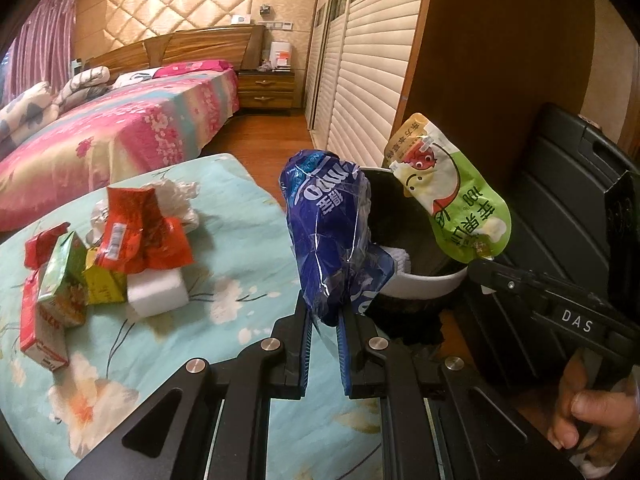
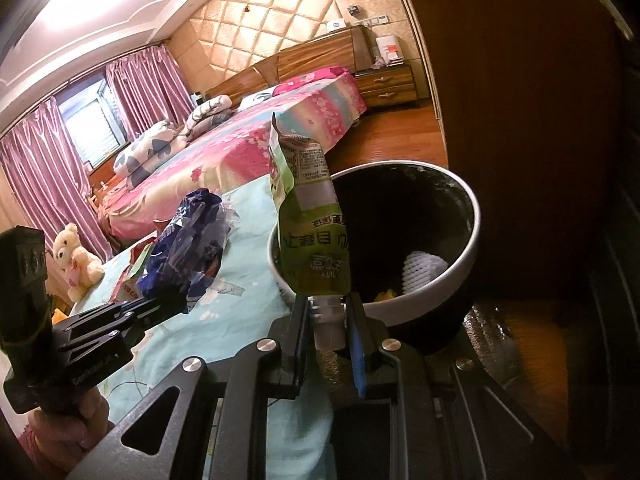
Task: Collect trash
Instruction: 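Carry the blue bag and green pouch over the bin and release both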
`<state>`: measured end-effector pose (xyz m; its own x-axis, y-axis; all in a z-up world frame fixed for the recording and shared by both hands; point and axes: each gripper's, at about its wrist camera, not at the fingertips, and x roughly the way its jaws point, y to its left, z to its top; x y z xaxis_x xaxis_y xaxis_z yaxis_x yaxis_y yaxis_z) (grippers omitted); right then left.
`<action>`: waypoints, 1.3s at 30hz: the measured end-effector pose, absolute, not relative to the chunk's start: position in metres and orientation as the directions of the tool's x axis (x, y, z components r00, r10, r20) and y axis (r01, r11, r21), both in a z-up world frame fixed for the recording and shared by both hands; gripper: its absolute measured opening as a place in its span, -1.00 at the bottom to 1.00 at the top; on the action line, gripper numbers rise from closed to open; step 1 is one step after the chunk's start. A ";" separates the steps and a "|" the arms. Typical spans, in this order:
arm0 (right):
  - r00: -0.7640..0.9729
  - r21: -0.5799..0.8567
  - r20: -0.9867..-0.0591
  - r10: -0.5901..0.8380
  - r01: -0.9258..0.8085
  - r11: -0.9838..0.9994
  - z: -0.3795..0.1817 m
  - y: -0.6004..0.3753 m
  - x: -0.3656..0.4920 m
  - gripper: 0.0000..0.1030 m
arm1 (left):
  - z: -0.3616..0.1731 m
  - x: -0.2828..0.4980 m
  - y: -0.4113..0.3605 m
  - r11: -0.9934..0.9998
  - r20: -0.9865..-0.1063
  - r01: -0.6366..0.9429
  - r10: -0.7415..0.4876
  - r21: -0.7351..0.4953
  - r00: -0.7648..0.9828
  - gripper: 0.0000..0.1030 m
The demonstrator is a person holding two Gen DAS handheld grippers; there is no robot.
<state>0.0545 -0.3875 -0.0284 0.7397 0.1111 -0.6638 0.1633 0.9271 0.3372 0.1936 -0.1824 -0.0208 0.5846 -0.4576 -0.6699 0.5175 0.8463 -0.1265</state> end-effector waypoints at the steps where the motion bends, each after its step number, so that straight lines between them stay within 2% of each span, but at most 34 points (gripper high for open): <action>1: 0.739 0.338 -0.665 0.110 0.167 0.926 -0.029 -0.389 0.055 -0.66 | -0.021 0.195 -0.185 0.845 -0.671 0.519 -0.458 -0.126 0.583 -0.81; 39: 0.680 0.330 -0.728 0.089 0.235 0.914 -0.037 -0.417 0.085 -0.66 | -0.032 0.229 -0.246 0.809 -0.712 0.573 -0.477 -0.127 0.515 -0.80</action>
